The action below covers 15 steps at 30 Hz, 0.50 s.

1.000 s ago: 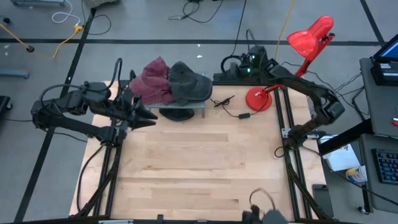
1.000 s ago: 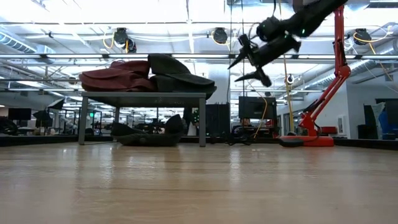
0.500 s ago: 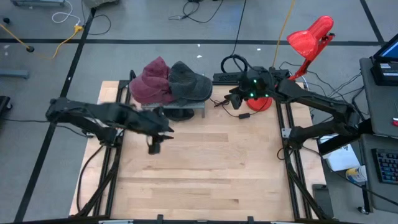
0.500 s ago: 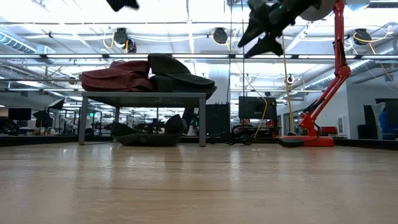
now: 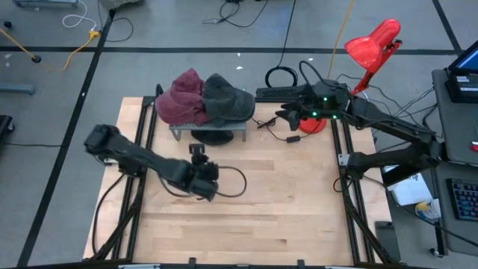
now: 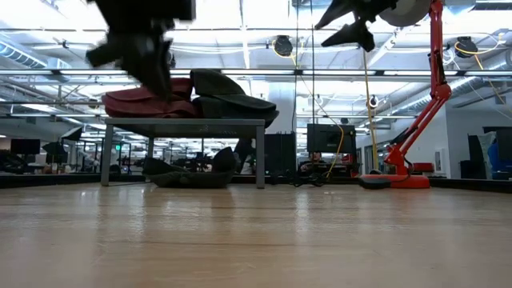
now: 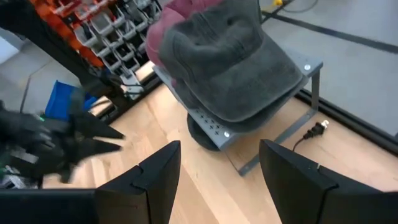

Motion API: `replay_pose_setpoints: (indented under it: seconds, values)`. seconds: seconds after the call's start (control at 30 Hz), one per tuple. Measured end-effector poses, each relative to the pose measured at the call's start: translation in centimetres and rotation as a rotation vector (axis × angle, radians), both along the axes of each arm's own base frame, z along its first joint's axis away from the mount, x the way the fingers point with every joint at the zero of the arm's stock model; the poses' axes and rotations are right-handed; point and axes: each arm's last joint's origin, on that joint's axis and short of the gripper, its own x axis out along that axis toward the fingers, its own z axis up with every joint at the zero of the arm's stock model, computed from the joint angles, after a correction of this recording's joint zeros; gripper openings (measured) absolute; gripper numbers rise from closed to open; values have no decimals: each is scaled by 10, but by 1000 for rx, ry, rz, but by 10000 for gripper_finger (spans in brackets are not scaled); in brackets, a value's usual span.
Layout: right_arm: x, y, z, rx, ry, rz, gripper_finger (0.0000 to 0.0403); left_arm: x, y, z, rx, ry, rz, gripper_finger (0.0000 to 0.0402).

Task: Pick & Place hat
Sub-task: Stack the black cap on top of the black cap on the shelf

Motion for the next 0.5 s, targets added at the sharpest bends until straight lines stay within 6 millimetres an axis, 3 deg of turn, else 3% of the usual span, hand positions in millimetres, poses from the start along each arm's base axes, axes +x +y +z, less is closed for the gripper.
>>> replay_pose_setpoints:
  seconds: [0.17,0.33,0.5]
  values:
    - [-3,1,7,-65,-34,22,210,18,-6,-50,35,112,83,122]
    - [-2,1,9,-119,-42,44,210,32,-8,-101,-86,273,116,122]
    - [-2,1,10,-181,-32,68,210,29,-6,-122,70,259,227,122]
